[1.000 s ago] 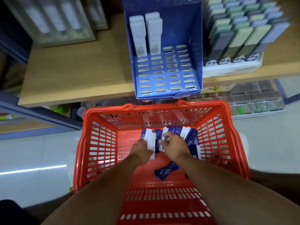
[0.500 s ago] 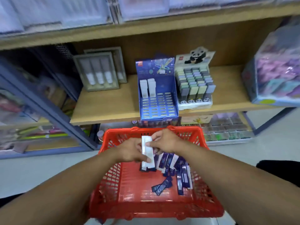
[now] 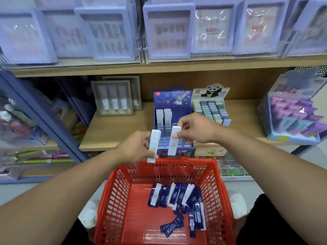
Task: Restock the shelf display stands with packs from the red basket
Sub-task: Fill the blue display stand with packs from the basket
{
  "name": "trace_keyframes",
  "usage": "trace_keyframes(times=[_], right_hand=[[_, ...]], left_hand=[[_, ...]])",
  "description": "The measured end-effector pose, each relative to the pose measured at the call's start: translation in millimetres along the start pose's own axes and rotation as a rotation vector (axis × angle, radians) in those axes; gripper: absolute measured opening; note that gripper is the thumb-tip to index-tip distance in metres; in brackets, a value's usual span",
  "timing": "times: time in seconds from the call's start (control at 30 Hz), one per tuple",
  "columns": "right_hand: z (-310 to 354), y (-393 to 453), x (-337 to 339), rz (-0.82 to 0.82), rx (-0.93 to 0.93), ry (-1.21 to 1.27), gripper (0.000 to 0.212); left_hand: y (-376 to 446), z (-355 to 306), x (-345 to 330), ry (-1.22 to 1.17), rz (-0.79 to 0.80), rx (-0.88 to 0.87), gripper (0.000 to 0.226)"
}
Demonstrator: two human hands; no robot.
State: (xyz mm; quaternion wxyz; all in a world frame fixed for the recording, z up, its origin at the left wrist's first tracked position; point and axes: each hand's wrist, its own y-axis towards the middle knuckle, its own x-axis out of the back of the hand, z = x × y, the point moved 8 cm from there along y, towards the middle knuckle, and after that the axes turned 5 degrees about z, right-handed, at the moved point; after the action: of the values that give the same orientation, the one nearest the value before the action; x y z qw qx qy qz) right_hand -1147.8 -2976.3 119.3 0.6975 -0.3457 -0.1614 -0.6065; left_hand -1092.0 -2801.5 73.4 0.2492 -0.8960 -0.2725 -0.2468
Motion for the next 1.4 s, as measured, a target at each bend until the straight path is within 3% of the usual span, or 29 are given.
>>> trace_keyframes(times=[0.1,0.2,0.37,0.53,0.7,1.0,1.13,1.23,1.4], right_hand=[[-12,22,15,-0.264,0.013,-0.035,0.019],[-8,39,22,-0.406,0.005,-0.212,0.015],[-5,65,7,-0.372,0.002,-0.364,0.022],[3,77,3,-0.382,0.035,-0.39,0.02],[4,83,-1,-0.335,0.031,-0.42,0.024],[16,84,-9,-0.24,0.084,-0.596,0.037],[16,87,-4,-0.378,0.097,-0.505,0.033],[10,84,5,-0.508,0.067,-0.393,0.019],[4,88,11,-0.507,0.053,-0.366,0.018]], left_hand=[[13,13,13,0.035,-0.114,0.054,0.048],[25,20,16,-0.179,-0.167,0.086,0.04],[37,26,15,-0.341,-0.237,0.103,0.018],[42,41,17,-0.374,-0.308,0.114,0.012],[41,46,12,-0.585,-0.331,0.2,0.02],[41,54,8,-0.532,-0.282,0.217,0.019],[41,54,5,-0.55,-0.271,0.226,0.023],[41,52,2,-0.544,-0.249,0.215,0.03],[40,52,1,-0.523,-0.245,0.21,0.032]])
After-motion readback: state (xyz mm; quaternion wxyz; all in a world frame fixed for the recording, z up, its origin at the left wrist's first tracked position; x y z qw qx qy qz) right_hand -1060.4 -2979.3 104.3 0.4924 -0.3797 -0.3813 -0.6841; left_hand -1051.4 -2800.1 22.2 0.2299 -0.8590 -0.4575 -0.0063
